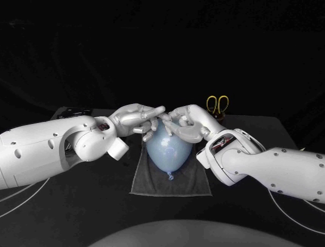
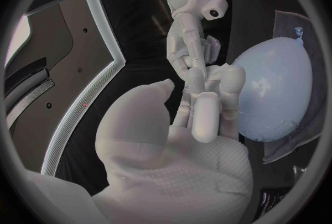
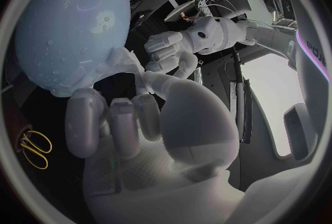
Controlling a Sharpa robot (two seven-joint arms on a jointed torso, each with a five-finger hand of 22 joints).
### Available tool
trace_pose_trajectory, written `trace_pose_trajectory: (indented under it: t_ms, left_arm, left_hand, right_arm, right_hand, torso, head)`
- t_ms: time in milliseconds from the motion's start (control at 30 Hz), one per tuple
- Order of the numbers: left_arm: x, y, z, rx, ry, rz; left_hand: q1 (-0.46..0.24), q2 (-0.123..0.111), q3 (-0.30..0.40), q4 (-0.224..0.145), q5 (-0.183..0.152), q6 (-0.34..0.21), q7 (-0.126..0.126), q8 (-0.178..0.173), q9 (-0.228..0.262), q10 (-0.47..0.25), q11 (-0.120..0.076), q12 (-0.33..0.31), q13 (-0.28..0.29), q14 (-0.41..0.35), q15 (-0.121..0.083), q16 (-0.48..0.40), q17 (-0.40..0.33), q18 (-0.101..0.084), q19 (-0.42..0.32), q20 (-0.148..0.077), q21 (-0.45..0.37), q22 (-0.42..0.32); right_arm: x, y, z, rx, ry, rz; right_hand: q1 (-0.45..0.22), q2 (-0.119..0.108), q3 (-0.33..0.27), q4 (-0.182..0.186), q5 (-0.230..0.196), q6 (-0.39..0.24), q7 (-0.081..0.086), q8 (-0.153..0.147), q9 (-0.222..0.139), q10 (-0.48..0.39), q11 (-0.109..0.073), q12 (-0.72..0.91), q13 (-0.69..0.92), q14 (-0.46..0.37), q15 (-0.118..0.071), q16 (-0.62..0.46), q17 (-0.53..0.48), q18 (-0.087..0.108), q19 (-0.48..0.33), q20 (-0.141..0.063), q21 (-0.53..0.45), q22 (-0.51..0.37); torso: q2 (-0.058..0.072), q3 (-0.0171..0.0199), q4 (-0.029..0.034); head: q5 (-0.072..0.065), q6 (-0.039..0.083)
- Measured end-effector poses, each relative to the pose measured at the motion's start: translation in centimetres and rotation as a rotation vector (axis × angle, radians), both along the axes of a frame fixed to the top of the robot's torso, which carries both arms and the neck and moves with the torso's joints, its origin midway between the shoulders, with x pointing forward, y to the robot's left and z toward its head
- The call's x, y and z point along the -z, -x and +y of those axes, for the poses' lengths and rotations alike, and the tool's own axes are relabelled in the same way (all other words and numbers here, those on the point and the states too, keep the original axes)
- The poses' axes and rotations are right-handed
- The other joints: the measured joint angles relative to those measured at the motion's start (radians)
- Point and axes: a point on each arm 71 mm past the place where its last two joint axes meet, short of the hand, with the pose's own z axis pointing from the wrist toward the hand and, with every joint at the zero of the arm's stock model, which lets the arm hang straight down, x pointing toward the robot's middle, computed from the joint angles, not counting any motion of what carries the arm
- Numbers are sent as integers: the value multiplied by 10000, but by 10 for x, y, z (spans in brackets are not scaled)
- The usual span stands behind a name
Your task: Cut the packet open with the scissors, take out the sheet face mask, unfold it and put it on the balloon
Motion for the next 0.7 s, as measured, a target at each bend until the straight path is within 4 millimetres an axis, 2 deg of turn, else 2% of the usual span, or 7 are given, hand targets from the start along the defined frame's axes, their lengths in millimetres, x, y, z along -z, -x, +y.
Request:
trace_pose_trajectory:
  t_ms: [100,233,467,600,700]
  left_arm:
    - [0,-1,1,-59,-22,-25]
    - [1,-3,4,-185,-57,-69]
    - [1,-5,7,-389,-75,-165]
    - [1,-5,7,-467,-72,-207]
    - [1,-6,8,-517,-67,-236]
  left_hand:
    - [0,0,-5,5,0,0,0,-2,-2,0,0,0,0,0,0,1,12,-1,15,14,0,25]
    - [0,0,-87,-27,0,3,-3,-1,-1,1,0,55,11,0,0,39,19,-1,15,14,0,25]
    - [0,0,-164,0,0,173,-92,-2,-10,2,1,59,13,0,0,39,13,-2,14,13,-1,-2]
    - [0,0,-192,-28,0,239,-92,-2,-13,2,2,60,12,0,0,39,-8,-2,14,13,-1,-16]
    - [76,-75,-262,-41,0,275,-127,-2,-13,-17,-18,59,12,0,-1,39,-36,-2,-4,30,-1,-38]
  right_arm:
    - [1,0,-2,-29,-93,144]
    - [1,0,-4,-103,-183,287]
    - [1,1,-7,-268,-311,426]
    - [2,1,-8,-303,-419,566]
    - [2,0,-9,-292,-518,710]
  right_hand:
    - [-54,42,210,-51,-5,0,0,7,7,0,0,0,1,0,0,18,0,-2,-1,0,0,-1]
    - [-222,-126,322,-162,-123,-36,36,7,30,-1,0,-1,5,0,0,18,-2,-3,-3,0,-1,-1]
    - [-275,-179,375,-216,-270,-74,73,7,50,-6,-1,-1,8,0,0,17,-8,-4,-5,1,-38,-5]
    - [-561,-465,266,-106,-368,-153,151,9,62,-56,21,-2,9,0,0,12,-8,-5,-20,-12,-101,-9]
    - [-909,-706,-80,59,-368,-213,210,9,58,-111,75,-2,8,22,22,10,-7,-6,-21,-11,-102,-8]
  torso:
    - [-2,1,0]
    - [-3,0,-3]
    - [-4,0,-3]
    - [-4,0,-2]
    - [-4,0,-2]
  head:
    - [-10,-13]
    - [-18,-21]
    - [-19,-24]
    - [-24,-31]
    - [-24,-30]
